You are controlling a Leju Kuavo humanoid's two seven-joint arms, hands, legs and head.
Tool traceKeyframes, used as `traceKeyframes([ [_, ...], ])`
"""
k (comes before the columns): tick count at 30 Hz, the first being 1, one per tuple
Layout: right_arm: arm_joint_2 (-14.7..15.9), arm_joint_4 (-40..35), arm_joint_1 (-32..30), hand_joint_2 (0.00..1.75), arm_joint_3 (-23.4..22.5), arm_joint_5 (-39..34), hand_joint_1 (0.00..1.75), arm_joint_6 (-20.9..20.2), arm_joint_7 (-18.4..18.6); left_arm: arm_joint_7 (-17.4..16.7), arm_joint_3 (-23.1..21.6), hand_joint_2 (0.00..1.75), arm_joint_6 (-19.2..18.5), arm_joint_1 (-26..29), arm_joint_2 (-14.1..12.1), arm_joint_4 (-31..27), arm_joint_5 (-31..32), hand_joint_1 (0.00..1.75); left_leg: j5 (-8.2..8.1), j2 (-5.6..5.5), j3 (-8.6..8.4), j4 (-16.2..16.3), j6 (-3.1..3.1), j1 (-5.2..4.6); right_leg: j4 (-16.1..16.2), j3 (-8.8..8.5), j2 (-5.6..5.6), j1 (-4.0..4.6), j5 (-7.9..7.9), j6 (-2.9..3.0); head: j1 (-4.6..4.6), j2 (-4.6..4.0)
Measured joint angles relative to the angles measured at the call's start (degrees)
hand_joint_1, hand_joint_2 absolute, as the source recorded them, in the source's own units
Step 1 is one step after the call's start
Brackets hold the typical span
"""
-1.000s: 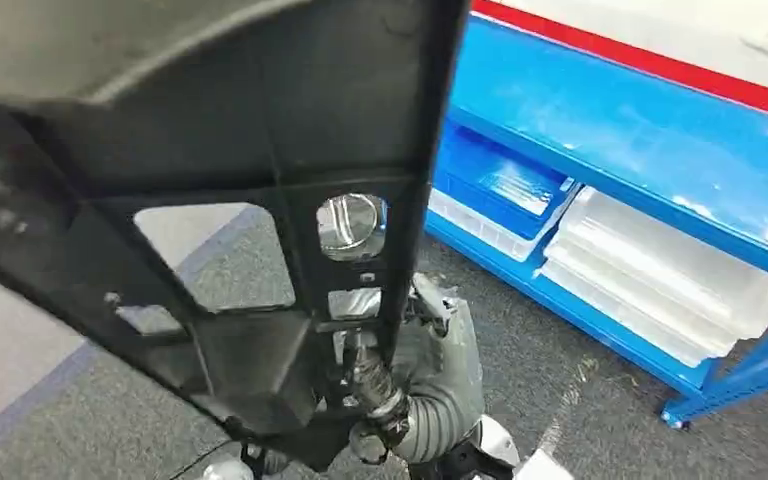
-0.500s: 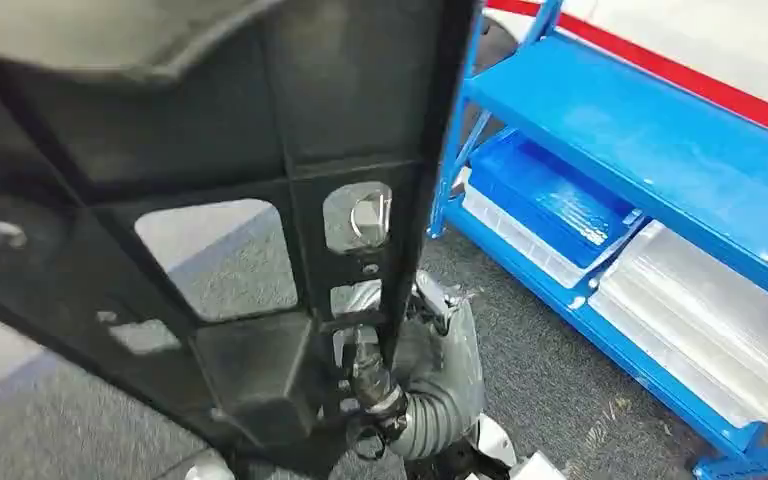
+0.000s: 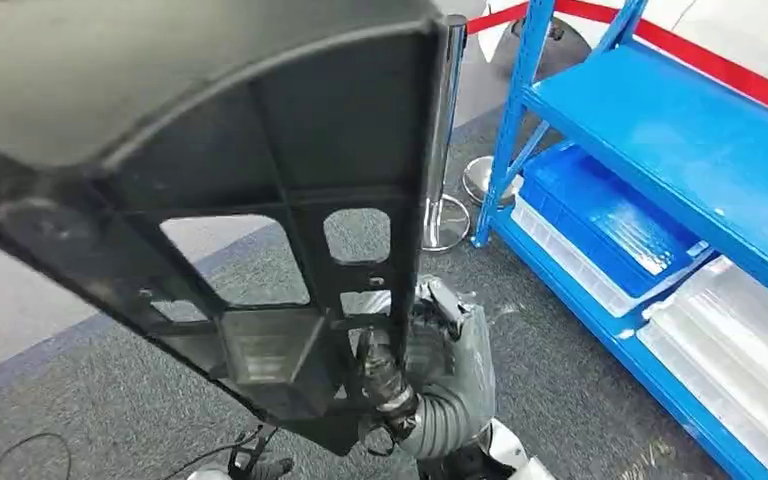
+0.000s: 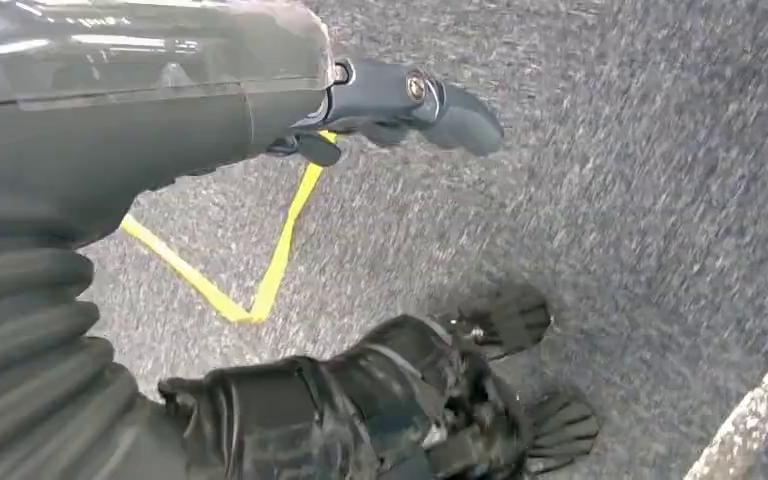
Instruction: Take the parts from the cabinet and place them on the table.
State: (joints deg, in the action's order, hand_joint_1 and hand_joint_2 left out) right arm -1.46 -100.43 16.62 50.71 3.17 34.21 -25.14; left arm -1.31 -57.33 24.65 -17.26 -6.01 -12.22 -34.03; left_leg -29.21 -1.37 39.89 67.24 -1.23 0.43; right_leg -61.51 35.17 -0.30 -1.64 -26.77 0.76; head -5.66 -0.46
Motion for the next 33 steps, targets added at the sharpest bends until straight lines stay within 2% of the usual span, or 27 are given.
traceKeyframes([
  [2,0.04,0.0,-0.32,1.75,-0.09,0.09,1.61,0.0,0.0,0.02,0.0,1.75,-0.04,-0.06,0.0,0.0,0.0,0.0,-3.48,0.81,4.2,8.58,-0.35,0.16,-0.01,0.01,1.49,0.12,-0.15,0.19,-0.04,0.0],
  [3,0.07,0.0,-0.42,1.75,-0.11,0.09,1.61,0.0,0.0,0.02,0.0,1.75,-0.11,0.04,0.0,0.0,0.0,0.0,-3.52,0.95,5.2,10.49,-0.35,0.18,-0.01,-0.01,2.19,0.16,-0.23,0.19,-0.04,0.0],
  [4,0.07,0.0,-0.44,1.75,-0.13,0.11,1.61,0.0,0.0,0.02,0.0,1.75,-0.13,0.17,-0.02,0.0,0.0,0.0,-1.95,1.01,4.49,8.88,-0.24,0.18,-0.01,-0.1,2.84,0.2,-0.33,0.19,-0.04,0.0],
  [5,0.07,0.0,-0.43,1.75,-0.13,0.13,1.61,0.0,0.0,0.02,0.0,1.75,-0.13,0.22,-0.11,0.0,0.0,0.0,0.32,1.14,2.43,5.07,-0.01,0.16,-0.01,-0.27,3.42,0.27,-0.46,0.16,-0.04,0.0],
  [6,0.07,-0.06,-0.42,1.75,-0.13,0.24,1.61,0.0,0.0,0.02,0.0,1.75,-0.13,0.17,-0.15,0.0,0.0,0.0,3.09,1.95,-0.72,-0.74,0.48,0.02,0.0,-0.54,4.03,0.39,-0.59,0.12,-0.05,0.0],
  [7,0.07,-0.15,-0.42,1.75,-0.15,0.26,1.61,0.0,0.0,0.0,0.0,1.75,-0.13,0.07,-0.2,0.0,0.04,0.0,4.86,4.1,-3.53,-5.9,1.11,-0.36,0.04,-0.85,4.55,0.45,-0.77,0.05,-0.04,0.0],
  [8,0.07,-0.28,-0.49,1.75,-0.15,0.41,1.61,-0.02,-0.02,0.0,0.0,1.75,-0.18,-0.16,-0.35,0.0,0.13,0.0,3.48,6.27,-4.34,-7.43,1.47,-0.99,0.33,-1.01,5.1,0.54,-0.81,-0.06,0.07,0.0],
  [10,0.07,-0.41,-0.55,1.75,-0.37,0.7,1.61,-0.37,0.0,-0.04,0.0,1.75,-0.31,-0.42,-0.37,-0.02,0.44,0.0,4.0,4.92,-4.26,-7.94,2.17,-1.45,0.72,-1.24,6.23,0.67,-0.71,-0.67,0.04,0.0],
  [11,0.07,-0.48,-0.67,1.75,-0.5,0.85,1.61,-0.55,0.02,-0.04,0.0,1.75,-0.31,-0.39,-0.5,0.0,0.44,0.0,4.02,4.29,-3.92,-8.03,2.26,-1.47,1.16,-1.57,6.86,0.69,-0.7,-0.9,0.04,0.0],
  [12,0.07,-0.5,-0.66,1.75,-0.55,0.94,1.61,-0.81,0.04,-0.04,0.0,1.75,-0.31,-0.34,-0.68,0.0,0.44,0.0,4.32,3.56,-4.59,-8.92,2.6,-1.41,1.54,-2.12,7.44,0.94,-0.78,-1.36,0.02,0.0],
  [13,0.07,-0.61,-0.67,1.75,-0.59,1.03,1.61,-1.16,0.07,-0.07,0.0,1.75,-0.31,-0.13,-0.7,-0.02,0.44,0.0,4.96,2.93,-5.55,-10.02,2.84,-0.22,1.0,-1.99,6.49,0.68,-1.26,-1.72,0.15,0.0],
  [14,0.07,-0.63,-0.7,1.75,-0.63,1.07,1.61,-1.62,0.18,-0.04,0.0,1.75,-0.26,-0.23,-0.66,-0.07,0.5,0.0,5.12,2.26,-5.86,-10.52,3.0,-0.44,-0.7,-1.36,3.18,0.8,-2.35,-1.84,0.57,0.0],
  [15,0.07,-0.63,-0.65,1.75,-0.66,1.11,1.61,-1.81,0.17,-0.13,0.0,1.75,-0.24,-0.4,-0.66,-0.09,0.48,0.0,5.34,1.97,-5.86,-10.5,3.3,-0.39,-4.16,0.29,1.54,0.56,-4.29,-1.76,0.81,0.0],
  [17,0.11,-0.61,-0.9,1.75,-0.68,1.11,1.61,-2.05,0.28,-0.41,0.0,1.75,-0.11,-0.68,-0.57,-0.11,0.48,0.0,5.24,0.6,-5.77,-10.33,3.43,-0.4,-12.83,4.9,0.52,0.64,-7.49,-1.86,1.07,0.0],
  [18,0.13,-0.61,-1.02,1.75,-0.72,1.11,1.61,-2.05,0.44,-0.64,0.0,1.75,-0.11,-0.76,-0.52,-0.11,0.55,0.0,5.16,-0.17,-5.72,-10.17,3.52,-0.41,-15.39,6.63,0.47,0.65,-7.55,-1.97,0.96,0.0],
  [19,0.18,-0.61,-1.05,1.75,-0.79,1.11,1.61,-2.01,0.66,-1.03,0.0,1.75,-0.11,-0.79,-0.42,-0.11,0.68,0.0,5.04,-1.01,-5.73,-9.98,3.45,-0.39,-14.81,6.75,0.46,0.63,-6.2,-2.05,1.12,0.0],
  [21,0.33,-0.63,-1.07,1.75,-0.87,1.11,1.61,-1.99,0.81,-1.68,0.0,1.75,-0.09,-0.92,-0.09,-0.11,1.09,0.0,4.6,-2.72,-5.7,-9.19,3.08,-0.2,-7.04,3.82,-0.03,0.34,-0.88,-2.11,1.18,0.0],
  [22,0.37,-0.68,-1.08,1.75,-0.87,1.11,1.61,-1.99,0.81,-1.79,0.0,1.75,-0.07,-0.96,0.07,-0.13,1.14,0.0,4.2,-3.44,-5.56,-8.49,2.7,-0.04,-2.24,1.73,-1.63,0.04,1.53,-2.22,1.2,0.0],
  [23,0.44,-0.72,-1.14,1.75,-0.92,1.11,1.61,-1.99,0.81,-1.95,0.0,1.75,0.04,-1.12,0.24,-0.13,1.29,0.0,3.79,-4.02,-4.92,-7.79,2.3,0.06,-0.63,1.12,-4.97,-0.42,0.45,-2.24,1.27,0.0],
  [24,0.48,-1.05,-1.29,1.75,-0.94,1.09,1.61,-2.05,0.83,-2.29,-0.02,1.75,0.11,-1.49,0.24,-0.15,1.45,0.0,3.5,-4.72,-4.26,-6.85,1.9,-0.24,-0.25,1.07,-4.68,-0.3,0.6,-2.17,1.2,0.0],
  [25,0.55,-1.11,-1.42,1.75,-0.94,1.09,1.61,-2.1,0.9,-2.3,-0.02,1.75,0.15,-1.66,0.28,-0.15,1.64,0.0,3.67,-4.98,-4.06,-7.06,1.59,0.09,-0.32,1.12,-4.02,0.03,0.57,-1.88,1.27,0.0],
  [27,0.55,-1.31,-1.47,1.75,-1.05,0.98,1.61,-2.27,0.9,-2.77,-0.02,1.75,0.09,-1.81,0.28,-0.15,1.81,0.0,3.78,-6.0,-3.65,-7.6,0.97,0.24,-0.14,0.83,-3.05,0.03,0.62,-1.03,1.29,0.0],
  [28,0.55,-1.53,-1.49,1.75,-1.11,0.83,1.61,-2.34,0.92,-3.36,-0.02,1.75,-0.06,-1.81,0.34,-0.17,2.23,0.0,3.71,-4.89,-3.8,-7.29,0.88,0.24,0.17,0.66,-2.3,-0.31,0.73,-0.63,1.27,0.0],
  [29,0.55,-1.86,-1.72,1.75,-1.16,0.72,1.61,-2.38,1.01,-3.67,-0.11,1.75,-0.24,-2.0,0.72,-0.22,2.58,0.0,2.88,-1.48,-3.26,-5.83,0.54,-0.2,0.3,0.34,-1.75,-0.3,0.64,-0.37,0.62,0.0],
  [30,0.55,-2.19,-1.81,1.75,-1.38,0.59,1.61,-2.38,1.01,-3.87,-0.15,1.75,-0.35,-2.32,0.88,-0.24,2.86,0.0,1.12,-0.09,-1.58,-2.61,0.3,0.03,0.36,0.24,-0.98,-0.19,0.56,-0.08,0.48,0.0],
  [32,0.61,-2.45,-2.22,1.75,-1.71,0.3,1.61,-2.4,1.05,-4.2,-0.22,1.75,-0.39,-2.85,1.2,-0.26,2.91,0.0,-2.51,0.7,2.77,5.72,-0.07,0.32,0.35,0.26,0.6,0.06,0.41,0.12,0.48,0.0],
  [33,0.72,-2.49,-2.46,1.75,-1.79,0.11,1.61,-2.54,1.09,-4.26,-0.24,1.75,-0.39,-2.88,1.31,-0.26,2.89,0.0,-3.09,0.81,4.17,8.44,-0.15,0.33,0.35,0.26,1.32,0.11,0.33,0.17,0.5,0.0],
])
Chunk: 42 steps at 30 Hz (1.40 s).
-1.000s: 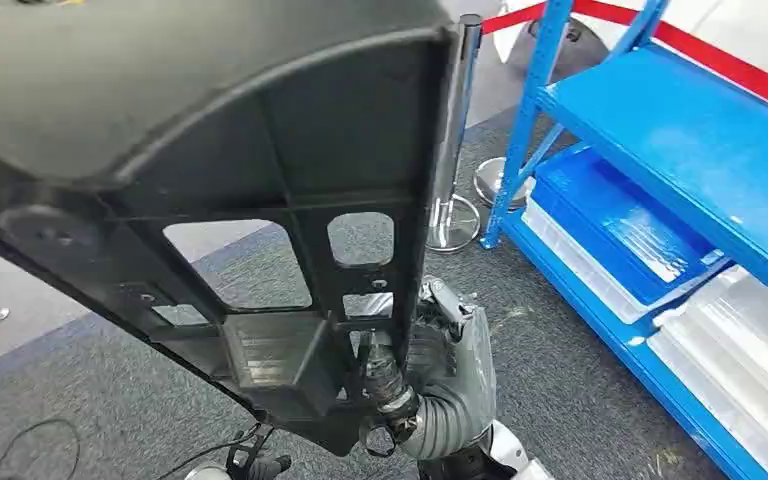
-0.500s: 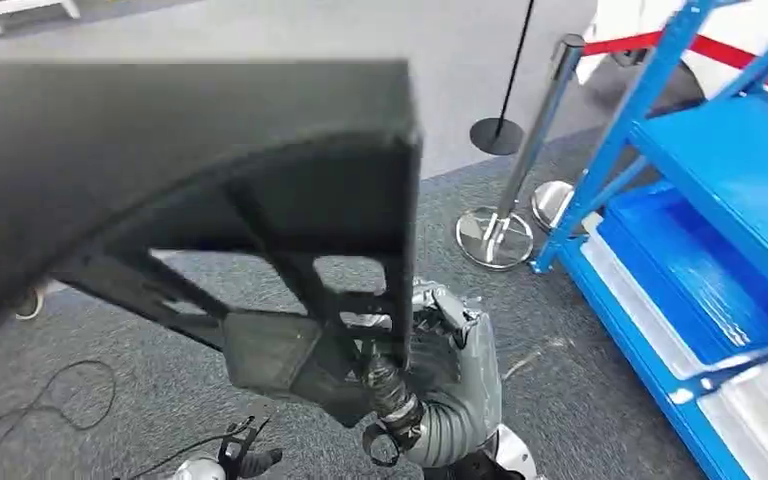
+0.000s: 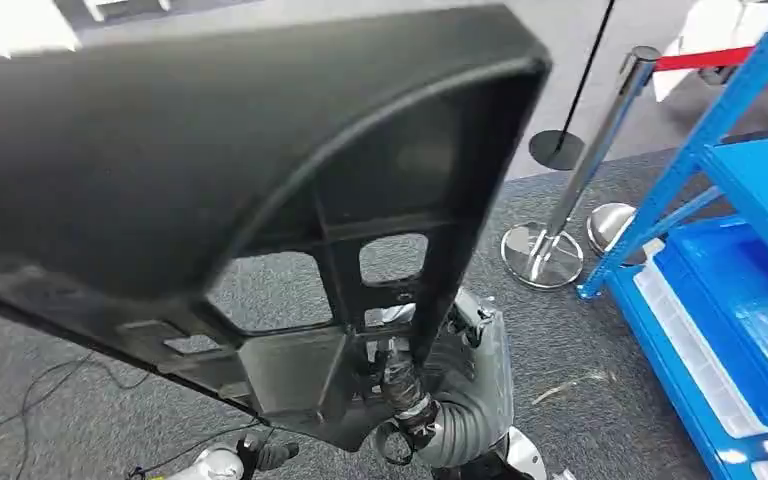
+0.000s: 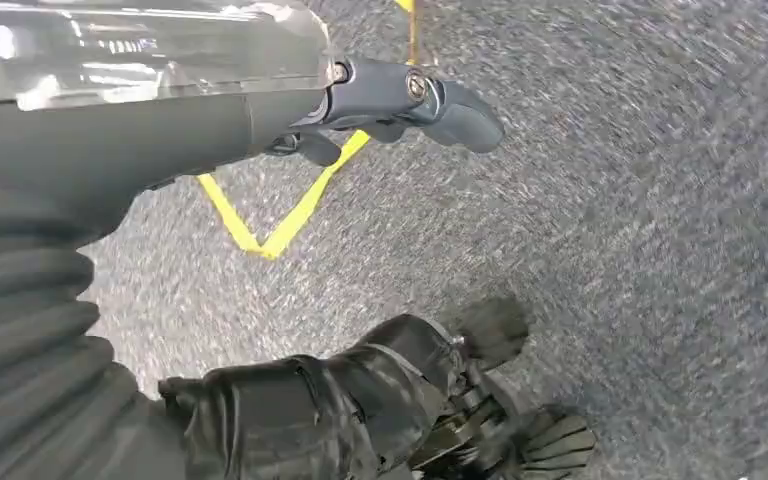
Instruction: Take the parts from the cabinet and place them on the table.
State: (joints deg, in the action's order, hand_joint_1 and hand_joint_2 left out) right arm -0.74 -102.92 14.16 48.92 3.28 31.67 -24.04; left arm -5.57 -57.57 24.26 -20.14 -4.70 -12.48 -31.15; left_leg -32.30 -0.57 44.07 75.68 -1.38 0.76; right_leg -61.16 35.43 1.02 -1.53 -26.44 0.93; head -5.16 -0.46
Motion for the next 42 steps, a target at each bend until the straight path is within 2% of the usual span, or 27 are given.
traceKeyframes([
  [2,0.2,-0.04,-0.36,1.75,-0.22,-0.33,1.61,-0.44,-0.02,0.02,-0.2,1.75,0.06,0.1,0.15,0.0,-0.09,0.0,2.42,0.13,-0.96,-2.03,0.21,-0.01,0.0,-0.16,1.23,0.1,-0.19,-0.01,-0.02,0.0],
  [3,0.2,-0.15,-0.44,1.75,-0.26,-0.48,1.61,-0.79,-0.04,0.13,-0.33,1.75,0.15,0.1,0.15,0.0,-0.15,0.0,5.03,0.39,-3.46,-6.77,0.58,-0.06,0.0,-0.33,1.89,0.2,-0.3,-0.05,-0.02,0.0],
  [4,0.2,-0.35,-0.44,1.75,-0.28,-0.55,1.61,-1.12,-0.13,0.29,-0.35,1.75,0.31,0.05,0.15,0.0,-0.15,0.0,7.23,1.41,-6.22,-11.82,1.17,-0.29,0.01,-0.57,2.45,0.34,-0.43,-0.1,-0.04,0.0],
  [5,0.2,-0.5,-0.44,1.75,-0.28,-0.68,1.61,-1.42,-0.24,0.42,-0.37,1.75,0.46,-0.1,0.15,0.0,-0.17,0.0,7.43,4.34,-8.06,-15.77,1.88,-0.91,0.09,-0.79,2.97,0.41,-0.54,-0.17,0.02,0.0],
  [6,0.2,-0.5,-0.42,1.75,-0.28,-1.07,1.61,-1.79,-0.28,0.68,-0.37,1.75,0.61,-0.25,0.17,0.0,-0.24,0.0,6.9,5.16,-8.19,-16.2,2.15,-1.51,0.13,-0.86,3.6,0.75,-0.66,-0.51,0.15,0.0],
  [9,0.18,-0.5,-0.07,1.75,-0.28,-2.16,1.61,-2.29,-0.2,1.42,-0.37,1.75,0.77,0.15,-0.31,0.0,-0.68,0.0,6.82,3.18,-8.02,-16.67,2.93,-1.75,1.05,-1.58,5.12,0.5,-0.71,-1.31,0.02,0.0],
  [10,0.09,-0.5,0.13,1.75,-0.28,-2.36,1.61,-2.34,-0.2,1.51,-0.37,1.75,0.77,0.43,-0.55,0.0,-0.81,0.0,7.47,2.43,-9.58,-17.99,3.35,-1.57,1.45,-2.27,5.26,0.75,-0.8,-1.79,-0.02,0.0],
  [12,0.15,-0.42,0.53,1.75,-0.28,-2.47,1.61,-2.53,-0.33,1.88,-0.37,1.75,0.72,0.62,-0.37,-0.04,-1.0,0.0,8.3,1.37,-10.41,-19.35,3.56,-0.74,-1.61,-1.05,0.95,0.42,-2.83,-2.15,0.65,0.0],
  [13,0.17,-0.39,0.54,1.75,-0.28,-2.49,1.61,-2.56,-0.28,1.95,-0.37,1.75,0.74,0.47,-0.46,-0.04,-1.14,0.0,8.36,0.79,-10.35,-19.35,3.78,-0.7,-5.58,0.92,-0.07,0.45,-4.81,-2.17,0.85,0.0],
  [15,0.28,-0.15,0.45,1.75,-0.28,-2.64,1.61,-2.62,-0.24,2.01,-0.37,1.75,0.74,0.54,-0.48,-0.04,-1.44,0.0,8.18,-0.64,-10.34,-19.16,3.94,-0.72,-13.56,5.21,-0.64,0.4,-7.44,-2.49,0.81,0.0],
  [16,0.31,0.0,0.49,1.75,-0.28,-2.64,1.61,-2.62,-0.28,2.03,-0.37,1.75,0.74,0.71,-0.48,-0.04,-1.66,0.0,8.04,-1.51,-10.34,-18.97,3.87,-0.7,-14.55,6.12,-0.67,0.38,-6.93,-2.72,0.87,0.0],
  [17,0.28,0.22,0.54,1.75,-0.28,-2.8,1.61,-2.62,-0.28,2.1,-0.37,1.75,0.74,0.96,-0.53,-0.04,-1.86,0.0,7.8,-2.36,-10.36,-18.64,3.66,-0.56,-12.94,5.71,-0.67,0.26,-5.03,-2.93,0.85,0.0],
  [19,0.28,0.55,0.88,1.75,-0.28,-2.84,1.61,-2.51,-0.35,2.21,-0.37,1.75,0.53,1.42,-0.57,-0.04,-1.88,0.0,6.94,-4.09,-10.29,-17.39,3.02,-0.17,-4.3,2.14,-1.37,-0.35,0.44,-3.42,0.87,0.0],
  [21,0.22,0.94,1.17,1.75,-0.28,-2.82,1.61,-2.12,-0.44,2.38,-0.37,1.75,0.42,1.27,-0.98,-0.04,-1.9,0.0,5.9,-5.5,-8.94,-15.35,2.03,-0.23,-0.63,0.7,-6.38,-0.98,-0.28,-3.58,1.18,0.0],
  [24,0.11,1.18,1.19,1.75,-0.24,-2.84,1.61,-1.36,-0.5,2.54,-0.37,1.75,0.22,1.58,-1.71,-0.04,-1.86,0.0,6.25,-7.23,-8.14,-15.52,1.06,0.38,-1.06,0.82,-4.87,-0.49,-0.52,-2.17,1.05,0.0],
  [25,0.06,1.18,1.31,1.75,-0.26,-2.93,1.61,-1.09,-0.5,2.54,-0.37,1.75,0.09,1.81,-1.9,-0.04,-1.88,0.0,6.23,-7.74,-8.03,-15.49,0.9,0.38,-0.79,0.56,-4.23,-0.91,-0.42,-1.74,1.01,0.0],
  [27,-0.26,1.2,1.5,1.75,-0.26,-3.13,1.61,-0.74,-0.5,2.54,-0.37,1.75,-0.13,2.05,-2.1,-0.09,-1.9,0.0,4.87,-1.86,-6.61,-12.27,0.39,-0.09,-0.33,-0.33,-2.69,-0.87,-0.63,-1.03,0.39,0.0],
  [28,-0.26,1.2,1.51,1.75,-0.26,-3.26,1.61,-0.74,-0.5,2.56,-0.37,1.75,-0.13,1.81,-2.19,-0.09,-1.88,0.0,3.44,-0.76,-4.71,-8.82,0.2,0.0,-0.3,-0.51,-1.92,-0.67,-0.74,-0.78,0.42,0.0],
  [30,-0.26,1.29,1.48,1.75,-0.24,-3.39,1.61,-0.74,-0.5,2.56,-0.37,1.75,-0.13,1.62,-2.23,-0.09,-1.88,0.0,0.79,-0.04,0.24,-0.49,0.0,0.07,-0.3,-0.73,-0.16,-0.51,-1.13,-0.54,0.35,0.0],
  [31,-0.26,1.33,1.48,1.75,-0.24,-3.39,1.61,-0.74,-0.5,2.54,-0.37,1.75,-0.15,1.77,-2.25,-0.09,-1.88,0.0,1.11,0.02,1.43,0.96,-0.01,0.07,-0.3,-0.84,0.55,-0.49,-1.27,-0.54,0.37,0.0],
  [32,-0.26,1.36,1.49,1.75,-0.26,-3.43,1.61,-0.74,-0.5,2.52,-0.37,1.75,-0.17,1.92,-2.27,-0.09,-1.88,0.0,2.36,0.05,1.17,-0.13,0.08,0.07,-0.3,-0.98,1.09,-0.46,-1.42,-0.57,0.37,0.0],
  [34,-0.28,1.36,1.54,1.75,-0.24,-3.43,1.61,-0.76,-0.5,2.51,-0.37,1.75,-0.17,1.99,-2.45,-0.09,-1.88,0.0,7.02,0.69,-2.53,-7.87,0.58,-0.02,-0.3,-1.52,2.23,-0.38,-1.79,-0.68,0.37,0.0],
  [35,-0.37,1.36,1.62,1.75,-0.26,-3.43,1.61,-0.76,-0.5,2.51,-0.37,1.75,-0.17,1.89,-2.58,-0.09,-1.88,0.0,9.42,2.48,-5.38,-13.2,1.1,-0.25,-0.26,-1.93,2.76,-0.32,-2.03,-0.83,0.39,0.0],
  [36,-0.37,1.33,1.66,1.75,-0.24,-3.43,1.61,-0.76,-0.5,2.51,-0.37,1.75,-0.17,1.62,-2.62,-0.09,-1.86,0.0,8.08,4.91,-6.29,-15.27,1.35,-1.11,-0.07,-2.16,3.28,-0.03,-2.19,-1.1,0.46,0.0],
  [40,-0.37,1.36,1.87,1.75,-0.24,-3.45,1.61,-0.76,-0.5,2.49,-0.37,1.75,-0.17,1.61,-2.95,-0.09,-1.86,0.0,8.29,2.42,-6.49,-16.15,2.45,-1.38,1.15,-3.18,5.23,0.38,-2.36,-2.3,0.42,0.0],
  [41,-0.44,1.33,2.04,1.75,-0.26,-3.45,1.61,-0.76,-0.5,2.4,-0.37,1.75,-0.17,1.81,-3.06,-0.09,-1.86,0.0,8.81,1.74,-7.39,-17.27,3.0,-0.34,0.95,-3.13,4.84,0.28,-2.83,-2.82,0.55,0.0],
  [42,-0.44,1.4,2.08,1.75,-0.24,-3.43,1.61,-0.76,-0.5,2.43,-0.37,1.75,-0.2,1.76,-2.99,-0.11,-1.81,0.0,8.82,1.24,-7.88,-17.71,3.16,-0.54,-0.56,-2.94,1.84,0.31,-3.8,-2.86,0.9,0.0],
])
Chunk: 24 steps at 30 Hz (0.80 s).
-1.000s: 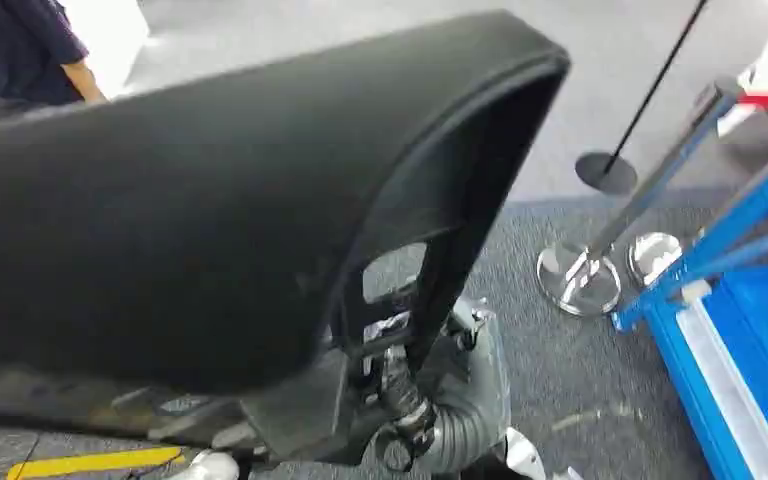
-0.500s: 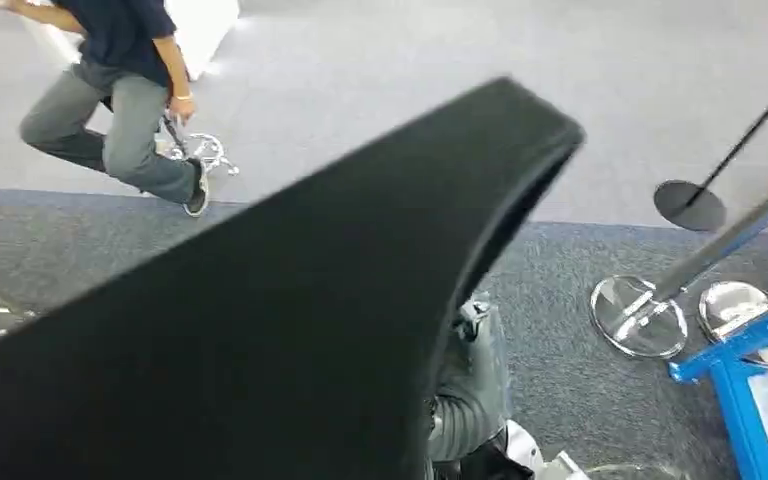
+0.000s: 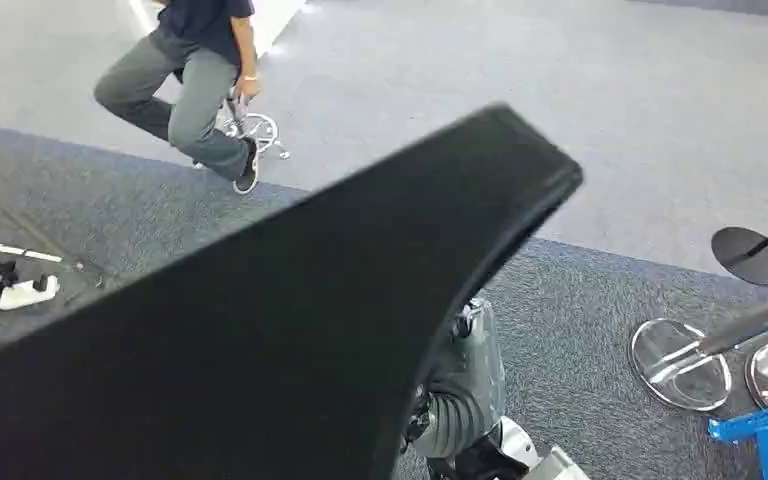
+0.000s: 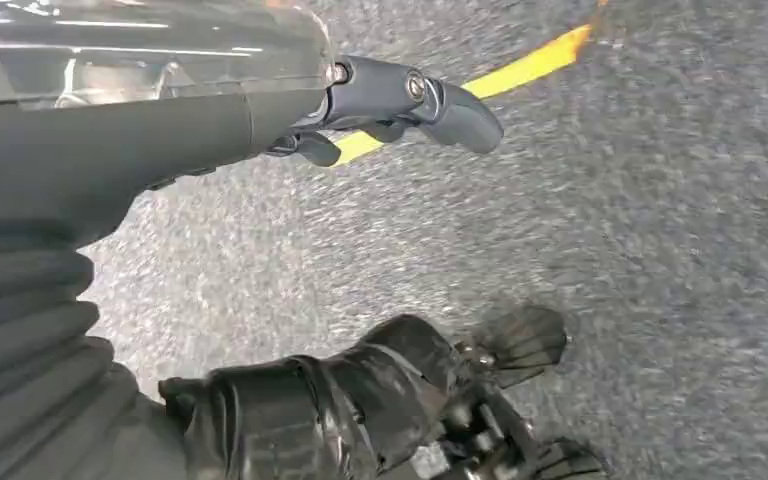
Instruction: Take the parts from the cabinet and place them on the table.
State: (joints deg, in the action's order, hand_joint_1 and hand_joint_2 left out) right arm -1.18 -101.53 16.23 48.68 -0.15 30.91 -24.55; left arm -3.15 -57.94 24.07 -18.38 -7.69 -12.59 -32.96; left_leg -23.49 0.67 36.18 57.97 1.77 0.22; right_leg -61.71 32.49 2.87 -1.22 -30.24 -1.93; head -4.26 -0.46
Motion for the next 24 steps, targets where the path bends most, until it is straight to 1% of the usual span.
traceKeyframes([
  [1,0.0,0.0,0.05,1.75,0.0,0.0,1.61,0.0,-0.02,0.0,0.0,1.75,0.0,-0.17,0.02,0.0,0.0,0.0,0.04,-0.33,-0.11,0.04,0.94,-0.08,-3.38,1.64,-1.63,0.02,-1.83,0.29,0.28,0.0],
  [2,0.02,0.04,-0.02,1.75,0.0,-0.02,1.61,0.0,-0.02,0.0,0.0,1.75,0.0,-0.39,0.02,0.0,0.0,0.0,0.0,-1.02,-0.04,0.09,0.94,-0.08,-7.9,4.08,-2.32,0.08,-3.76,0.42,0.39,0.0],
  [3,0.04,0.13,-0.14,1.75,0.0,-0.02,1.61,0.0,0.0,0.0,0.0,1.75,0.0,-0.41,0.02,0.0,0.0,0.0,-0.1,-1.67,-0.01,0.15,1.05,-0.15,-12.22,6.6,-2.62,0.18,-5.24,0.4,0.46,0.0],
  [4,0.07,0.2,-0.16,1.75,0.0,-0.02,1.61,0.0,-0.02,-0.02,0.0,1.75,0.0,-0.34,0.0,0.0,-0.02,0.0,-0.18,-2.36,0.01,0.24,1.16,-0.26,-14.95,8.46,-2.7,0.2,-5.55,0.37,0.35,0.0],
  [5,0.07,0.22,-0.18,1.75,0.0,-0.02,1.61,0.0,0.0,-0.02,0.0,1.75,0.0,-0.28,0.0,0.0,-0.02,0.0,-0.28,-3.14,0.0,0.43,1.11,-0.31,-14.74,8.9,-2.7,0.19,-4.37,0.36,0.37,0.0],
  [6,0.07,0.22,-0.15,1.75,0.0,-0.02,1.61,0.0,0.0,-0.02,0.0,1.75,-0.02,-0.28,0.02,0.0,-0.02,0.0,-0.43,-3.94,0.0,0.67,1.01,-0.29,-12.22,8.08,-2.77,0.18,-2.13,0.4,0.42,0.0],
  [7,0.07,0.22,-0.11,1.75,0.0,-0.02,1.61,0.0,0.0,-0.02,0.0,1.75,-0.13,-0.26,0.02,0.0,-0.02,0.0,-0.63,-4.76,-0.02,1.0,0.86,-0.24,-7.89,6.32,-2.91,0.11,0.73,0.48,0.44,0.0],
  [8,0.07,0.22,-0.09,1.75,0.0,-0.02,1.61,0.0,0.0,-0.02,0.0,1.75,-0.13,-0.24,0.04,0.0,0.0,0.0,-0.9,-5.57,-0.01,1.47,0.58,-0.19,-2.71,4.17,-3.88,0.03,3.53,0.58,0.44,0.0],
  [9,0.09,0.26,-0.03,1.75,0.0,-0.02,1.61,-0.09,-0.02,-0.02,0.0,1.75,-0.18,-0.26,0.15,0.0,0.02,0.0,-1.18,-6.17,0.44,1.89,0.31,-0.01,-0.27,3.16,-7.27,-0.27,3.12,0.82,0.39,0.0],
  [10,0.07,0.28,-0.01,1.75,0.0,-0.04,1.61,-0.15,-0.02,-0.2,0.0,1.75,-0.2,-0.47,0.13,-0.02,0.05,0.0,-1.38,-6.73,0.98,2.7,-0.07,-0.44,0.53,2.84,-7.74,-0.39,3.12,0.59,0.29,0.0],
  [11,0.07,0.33,-0.01,1.75,0.0,-0.09,1.61,-0.18,0.02,-0.26,0.0,1.75,-0.22,-0.47,0.11,-0.02,0.13,0.0,-1.16,-7.23,1.17,2.37,-0.5,-0.02,0.36,2.94,-6.92,-0.16,3.18,0.78,0.37,0.0],
  [12,0.07,0.35,0.1,1.75,0.0,-0.17,1.61,-0.26,0.02,-0.35,0.0,1.75,-0.26,-0.39,0.09,0.0,0.13,0.0,-1.11,-7.66,1.2,2.03,-0.89,0.2,0.41,2.83,-6.62,0.15,3.13,1.1,0.39,0.0],
  [13,0.07,0.35,0.21,1.75,0.0,-0.2,1.61,-0.33,0.02,-0.41,0.0,1.75,-0.26,-0.29,0.04,0.0,0.15,0.0,-0.95,-8.21,1.15,1.87,-1.35,0.36,0.59,2.74,-6.12,0.24,3.23,1.48,0.41,0.0],
  [14,-0.04,0.35,0.27,1.75,0.0,-0.24,1.61,-0.44,0.04,-0.46,0.0,1.75,-0.26,-0.2,-0.37,0.0,0.17,0.0,-0.98,-8.2,1.44,1.82,-1.56,0.19,1.14,2.29,-5.23,-0.35,3.47,1.87,0.39,0.0],
  [15,-0.15,0.39,0.35,1.75,0.02,-0.37,1.61,-0.52,0.07,-0.42,0.0,1.75,-0.33,-0.09,0.09,-0.18,0.24,0.0,-1.42,-5.4,1.48,2.84,-1.92,-0.03,1.53,1.75,-4.73,-0.44,3.49,2.11,0.14,0.0],
  [16,-0.35,0.39,0.47,1.75,0.02,-0.41,1.61,-0.53,0.06,-0.44,0.0,1.75,-0.33,-0.28,0.13,-0.17,0.26,0.0,-2.83,-3.12,2.78,5.46,-2.25,0.03,1.74,1.44,-4.02,-0.37,3.4,2.51,-0.44,0.0],
  [17,-0.39,0.37,0.48,1.75,0.02,-0.46,1.61,-0.61,0.04,-0.44,0.0,1.75,-0.33,-0.51,0.13,-0.17,0.31,0.0,-4.69,-1.99,4.92,9.52,-2.54,0.2,1.74,1.3,-3.27,-0.26,3.33,2.62,-0.26,0.0],
  [18,-0.39,0.39,0.47,1.75,0.02,-0.52,1.61,-0.72,0.04,-0.46,0.0,1.75,-0.42,-0.61,0.17,-0.17,0.41,0.0,-6.45,-1.52,7.36,13.97,-2.75,0.36,1.73,1.24,-2.51,-0.17,3.14,2.78,-0.44,0.0],
  [19,-0.39,0.48,0.47,1.75,0.02,-0.54,1.61,-0.83,0.04,-0.5,0.0,1.75,-0.48,-0.57,0.2,-0.17,0.46,0.0,-7.32,-1.36,9.36,17.37,-2.94,0.5,1.7,1.19,-1.76,-0.17,2.97,2.75,-0.37,0.0],
  [20,-0.39,0.57,0.47,1.75,0.02,-0.54,1.61,-0.87,0.04,-0.59,0.0,1.75,-0.57,-0.45,0.17,-0.17,0.46,0.0,-6.89,-1.29,10.03,18.19,-3.04,0.6,1.7,1.11,-1.18,-0.19,2.85,2.72,-0.41,0.0],
  [21,-0.39,0.61,0.47,1.75,0.02,-0.59,1.61,-0.9,0.04,-0.59,0.0,1.75,-0.61,-0.34,0.17,-0.17,0.46,0.0,-5.55,-1.17,9.47,16.73,-3.09,0.66,1.69,0.97,-0.58,-0.23,2.67,2.6,-0.42,0.0],
  [22,-0.39,0.66,0.48,1.75,0.02,-0.59,1.61,-0.9,0.05,-0.59,0.0,1.75,-0.7,-0.31,0.17,-0.17,0.46,0.0,-3.27,-0.86,7.66,13.04,-3.08,0.7,1.69,0.69,0.08,-0.27,2.45,2.5,-0.41,0.0],
  [23,-0.39,0.66,0.48,1.75,0.02,-0.59,1.61,-0.92,0.09,-0.59,0.0,1.75,-0.74,-0.36,0.17,-0.17,0.46,0.0,-0.54,-0.01,4.57,7.41,-2.96,0.69,1.69,0.24,0.74,-0.31,2.14,2.26,-0.42,0.0],
  [24,-0.39,0.66,0.51,1.75,0.02,-0.59,1.61,-0.92,0.11,-0.59,0.0,1.75,-0.74,-0.47,0.2,-0.17,0.48,0.0,0.73,1.85,1.96,2.4,-2.78,0.57,1.7,-0.23,1.41,-0.26,1.8,1.98,-0.4,0.0],
])
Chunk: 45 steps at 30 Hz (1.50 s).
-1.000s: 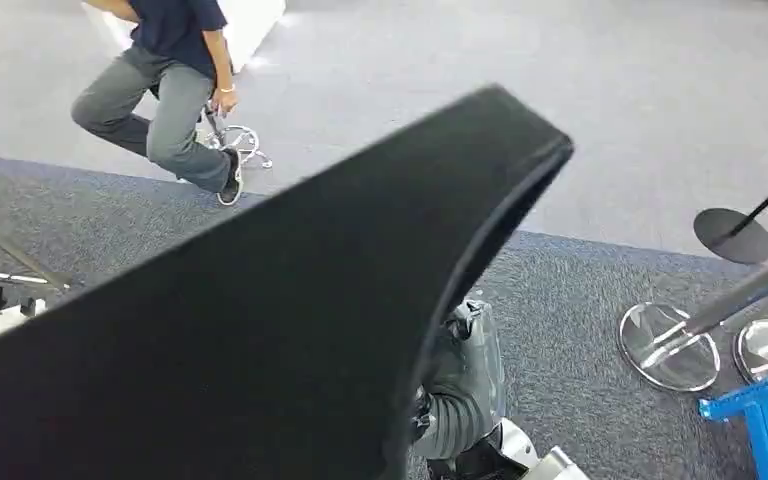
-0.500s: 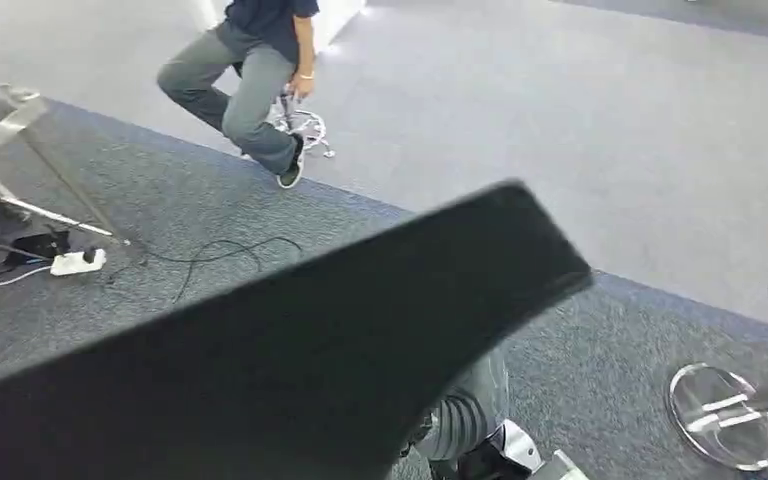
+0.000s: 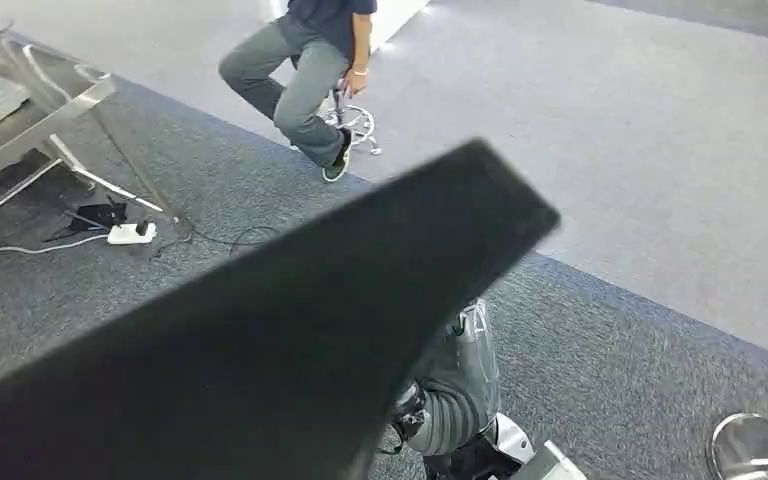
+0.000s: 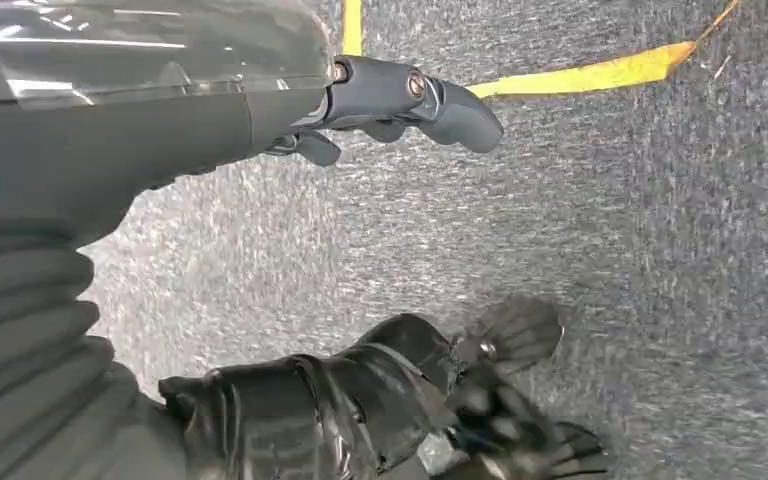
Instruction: Take the parts from the cabinet and place them on the table.
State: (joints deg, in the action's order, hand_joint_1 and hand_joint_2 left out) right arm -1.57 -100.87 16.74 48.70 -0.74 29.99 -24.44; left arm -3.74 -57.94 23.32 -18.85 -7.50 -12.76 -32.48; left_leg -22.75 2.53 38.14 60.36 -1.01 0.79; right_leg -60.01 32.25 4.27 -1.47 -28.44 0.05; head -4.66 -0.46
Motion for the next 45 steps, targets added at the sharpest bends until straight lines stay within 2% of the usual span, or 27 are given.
traceKeyframes([
  [1,0.0,0.0,0.01,1.75,0.0,0.0,1.61,0.0,-0.02,0.0,0.0,1.75,-0.02,-0.23,0.04,-0.02,0.0,0.0,-1.01,1.11,-0.73,-0.67,0.53,-1.01,0.08,-0.09,0.34,0.55,-0.27,-0.45,0.0,0.0],
  [2,0.0,0.0,0.1,1.75,0.0,-0.02,1.61,-0.02,0.02,0.0,0.0,1.75,-0.02,-0.3,0.04,-0.02,0.0,0.0,-0.81,0.35,-0.56,-0.89,1.19,-0.9,0.23,-0.24,0.87,0.54,-0.37,-0.7,0.24,0.0],
  [5,0.0,0.0,0.22,1.75,0.0,-0.04,1.61,-0.13,0.0,-0.09,0.0,1.75,-0.15,-0.01,-0.15,-0.02,0.0,0.0,-1.04,-1.38,-0.86,-1.3,2.13,-1.05,0.94,-1.26,2.25,0.74,-0.81,-1.76,0.13,0.0],
  [7,0.0,0.07,0.36,1.75,0.02,-0.11,1.61,-0.13,0.0,-0.2,0.0,1.75,-0.22,0.06,-0.17,-0.02,0.02,0.0,-0.91,-2.41,-1.78,-2.11,2.79,-0.44,-1.97,-0.27,-1.96,0.36,-2.71,-2.1,0.52,0.0],
  [8,0.0,0.09,0.36,1.75,0.0,-0.11,1.61,-0.13,0.0,-0.2,0.0,1.75,-0.26,-0.15,-0.17,-0.02,0.07,0.0,-0.89,-2.79,-1.85,-2.08,3.64,-0.46,-6.02,1.85,-3.24,0.37,-4.72,-1.98,0.72,0.0],
  [10,0.07,0.18,0.13,1.75,0.0,-0.13,1.61,-0.11,0.04,-0.28,0.0,1.75,-0.35,-0.32,-0.17,-0.02,0.13,0.0,-1.04,-4.07,-1.83,-2.0,3.82,-0.6,-14.96,7.06,-4.12,0.6,-7.73,-2.0,0.72,0.0],
  [11,0.09,0.22,0.07,1.75,0.0,-0.13,1.61,-0.11,0.04,-0.37,0.0,1.75,-0.37,-0.25,-0.17,-0.02,0.15,0.0,-1.14,-4.73,-1.85,-1.97,3.92,-0.68,-17.06,8.69,-4.14,0.57,-7.66,-1.98,0.66,0.0],
  [13,0.11,0.31,0.07,1.75,0.02,-0.13,1.61,-0.11,0.04,-0.44,0.0,1.75,-0.37,-0.23,-0.15,-0.02,0.18,0.0,-1.38,-6.41,-1.92,-1.58,3.76,-0.68,-13.41,8.12,-4.23,0.54,-3.54,-1.94,0.72,0.0],
  [15,0.11,0.31,0.09,1.75,0.02,-0.13,1.61,-0.11,0.13,-0.48,0.0,1.75,-0.44,-0.23,-0.07,-0.04,0.17,0.0,-1.89,-8.01,-2.06,-0.95,3.34,-0.6,-3.37,4.16,-5.89,0.24,2.36,-1.73,0.72,0.0],
  [16,0.13,0.37,0.08,1.75,0.02,-0.15,1.61,-0.17,0.11,-0.48,0.0,1.75,-0.42,-0.33,0.0,-0.04,0.15,0.0,-2.17,-8.58,-1.67,-0.47,2.92,-0.86,-1.25,3.45,-8.69,0.14,1.64,-1.53,0.75,0.0],
  [20,0.11,0.35,0.2,1.75,0.02,-0.2,1.61,-0.24,0.15,-0.55,0.0,1.75,-0.31,-0.17,-0.09,-0.04,0.13,0.0,-1.91,-10.6,-1.17,-0.87,1.4,-0.26,-0.57,2.74,-6.87,0.44,1.84,-0.4,0.77,0.0],
  [21,0.02,0.33,0.24,1.75,0.02,-0.2,1.61,-0.24,0.15,-0.59,0.0,1.75,-0.2,0.02,-0.33,-0.04,0.11,0.0,-2.16,-9.54,-0.97,-0.51,1.29,-0.24,0.05,2.34,-6.18,-0.01,2.09,0.01,0.72,0.0],
  [22,0.0,0.33,0.2,1.75,0.02,-0.2,1.61,-0.24,0.15,-0.55,-0.02,1.75,-0.22,-0.02,-0.13,-0.09,0.11,0.0,-2.97,-6.24,-0.43,0.99,0.97,-0.66,0.35,1.84,-5.63,0.07,1.98,0.28,0.37,0.0],
  [23,0.0,0.33,0.3,1.75,0.02,-0.2,1.61,-0.26,0.15,-0.55,-0.02,1.75,-0.22,-0.2,0.0,-0.09,0.11,0.0,-4.77,-4.48,1.32,4.43,0.67,-0.52,0.41,1.59,-4.85,0.19,1.89,0.54,0.2,0.0],
  [25,0.0,0.33,0.18,1.75,0.02,-0.2,1.61,-0.24,0.15,-0.55,-0.02,1.75,-0.22,-0.43,0.02,-0.09,0.11,0.0,-7.85,-3.38,5.7,12.55,0.26,-0.16,0.41,1.39,-3.45,0.44,1.6,0.85,0.17,0.0],
  [26,0.0,0.35,0.18,1.75,0.02,-0.2,1.61,-0.26,0.15,-0.55,-0.02,1.75,-0.22,-0.34,0.02,-0.09,0.11,0.0,-8.27,-3.26,7.42,15.36,0.11,-0.05,0.38,1.31,-2.73,0.46,1.42,0.86,0.22,0.0],
  [27,0.0,0.35,0.18,1.75,0.02,-0.2,1.61,-0.24,0.15,-0.55,-0.02,1.75,-0.22,-0.18,0.02,-0.09,0.11,0.0,-7.32,-3.17,7.56,15.14,0.04,-0.01,0.38,1.16,-2.09,0.44,1.25,0.83,0.13,0.0],
  [29,0.0,0.37,0.18,1.75,0.02,-0.17,1.61,-0.24,0.15,-0.55,-0.02,1.75,-0.22,-0.13,0.02,-0.09,0.13,0.0,-2.77,-2.6,3.91,7.69,0.12,0.06,0.38,0.58,-0.76,0.4,0.79,0.59,0.15,0.0],
  [30,0.0,0.37,0.21,1.75,0.02,-0.13,1.61,-0.24,0.17,-0.55,-0.02,1.75,-0.22,-0.21,0.02,-0.11,0.13,0.0,-0.53,-1.34,1.19,2.76,0.27,0.01,0.38,0.15,-0.16,0.41,0.49,0.41,0.2,0.0],
  [31,0.0,0.37,0.23,1.75,0.02,-0.11,1.61,-0.26,0.18,-0.55,-0.02,1.75,-0.26,-0.37,0.07,-0.11,0.15,0.0,-0.84,1.84,-0.22,-0.38,0.37,-0.51,0.41,-0.15,0.27,0.6,0.23,0.12,0.2,0.0],
  [33,0.0,0.37,0.31,1.75,0.02,0.0,1.61,-0.2,0.24,-0.55,-0.02,1.75,-0.48,-0.72,0.07,-0.11,0.18,0.0,-1.08,0.86,-0.5,-0.77,1.63,-1.13,0.58,-0.32,1.25,1.15,-0.14,-0.55,0.39,0.0],
  [36,0.0,0.29,0.31,1.75,0.02,0.76,1.61,0.43,0.39,-1.07,-0.04,1.75,-1.09,-0.57,0.0,-0.11,1.16,0.0,-1.02,-1.17,-1.01,-1.35,2.53,-0.78,0.8,-1.06,2.31,1.11,-0.97,-1.66,0.39,0.0],
  [38,0.0,0.09,0.03,1.75,0.02,1.29,1.61,0.94,0.37,-1.38,-0.17,1.75,-1.33,-1.02,0.26,-0.11,2.03,0.0,-1.15,-2.09,-1.31,-1.55,3.21,-0.7,-3.3,0.57,-2.36,0.81,-3.44,-1.78,0.68,0.0],
  [40,0.11,-0.15,-0.82,1.75,0.02,1.64,1.61,0.85,0.46,-1.99,-0.48,1.75,-1.27,-1.81,0.41,-0.11,2.36,0.0,-1.2,-3.46,-1.31,-1.55,3.76,-0.79,-12.75,5.79,-3.77,0.95,-7.18,-1.64,0.9,0.0],
  [41,0.18,-0.22,-1.19,1.75,0.02,1.79,1.61,0.76,0.59,-2.14,-0.52,1.75,-1.16,-1.93,0.55,-0.11,2.49,0.0,-1.27,-4.23,-1.32,-1.53,3.85,-0.88,-16.0,7.91,-3.95,0.94,-7.69,-1.61,0.85,0.0],
  [43,0.35,-0.3,-1.53,1.75,0.02,1.95,1.61,0.59,1.18,-2.27,-0.63,1.75,-0.9,-1.99,0.87,-0.11,2.62,0.0,-1.33,-5.71,-1.52,-1.48,3.83,-0.91,-14.68,8.37,-4.08,0.93,-5.07,-1.53,0.88,0.0],
  [45,0.44,-0.59,-1.54,1.75,0.02,2.08,1.61,0.26,1.22,-2.65,-0.94,1.75,-0.72,-2.06,1.27,-0.11,3.06,0.0,-1.5,-7.23,-1.72,-1.27,3.59,-0.82,-5.99,4.99,-4.95,0.77,0.4,-1.27,0.9,0.0],
])
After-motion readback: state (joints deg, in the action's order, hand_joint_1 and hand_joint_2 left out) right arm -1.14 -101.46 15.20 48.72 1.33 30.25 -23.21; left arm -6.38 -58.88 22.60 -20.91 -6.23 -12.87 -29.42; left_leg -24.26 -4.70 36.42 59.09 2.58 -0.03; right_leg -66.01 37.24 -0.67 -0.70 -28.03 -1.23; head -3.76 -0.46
